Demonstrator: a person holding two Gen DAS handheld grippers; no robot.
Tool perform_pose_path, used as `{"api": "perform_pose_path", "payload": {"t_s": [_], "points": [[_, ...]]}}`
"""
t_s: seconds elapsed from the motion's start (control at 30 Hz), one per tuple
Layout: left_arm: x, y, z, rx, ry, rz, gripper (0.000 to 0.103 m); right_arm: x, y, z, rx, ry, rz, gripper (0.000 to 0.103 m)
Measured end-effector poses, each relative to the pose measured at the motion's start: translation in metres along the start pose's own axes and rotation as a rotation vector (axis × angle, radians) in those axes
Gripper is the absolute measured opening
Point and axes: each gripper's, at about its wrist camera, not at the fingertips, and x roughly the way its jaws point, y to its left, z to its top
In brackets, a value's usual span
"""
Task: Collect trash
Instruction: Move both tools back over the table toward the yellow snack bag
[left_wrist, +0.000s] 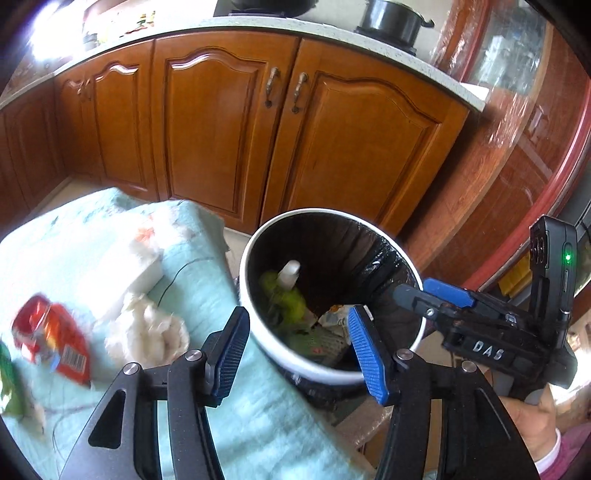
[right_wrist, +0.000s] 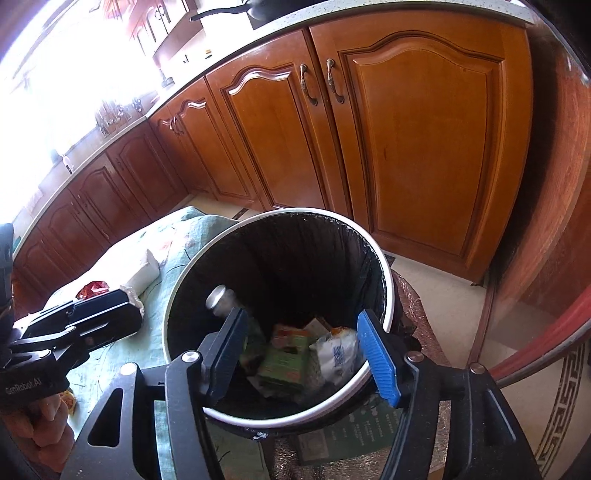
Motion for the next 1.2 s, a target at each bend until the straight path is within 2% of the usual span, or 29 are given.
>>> {"api": "perform_pose_path", "payload": {"t_s": [0.17,0.27,0.43,0.53,0.7,1.2], "points": [[-0.032,0.018,-0.027,-0.037,-0.040,0.018,0.058,-0.016,0.005,-0.014,0.045,-0.041,0.048,0.088],[-0.050,0.022,-0.045,-0.030,-0.061,0.042,0.060,-0.022,0.014,-0.027,0.068,-0.049,0.078,0.093],[-0.082,0.036,-0.075,-0.050,-0.081,0.074,0.066,-0.028,0.034,-0.047,0.090,-0.050,0.121,0.096],[-0.103,0.046,-0.093,-0.072,-0.099,0.086,0.066,-0.031,0.048,-0.057,0.089,-0.056,0.140,0.100],[-0.137,0.060,-0.126,-0.107,-0.108,0.110,0.066,-0.036,0.076,-0.078,0.051,-0.056,0.156,0.101],[-0.210,0.095,-0.170,-0.175,-0.180,0.197,0.066,-0.027,0.146,-0.117,-0.052,-0.013,0.202,0.101]]}}
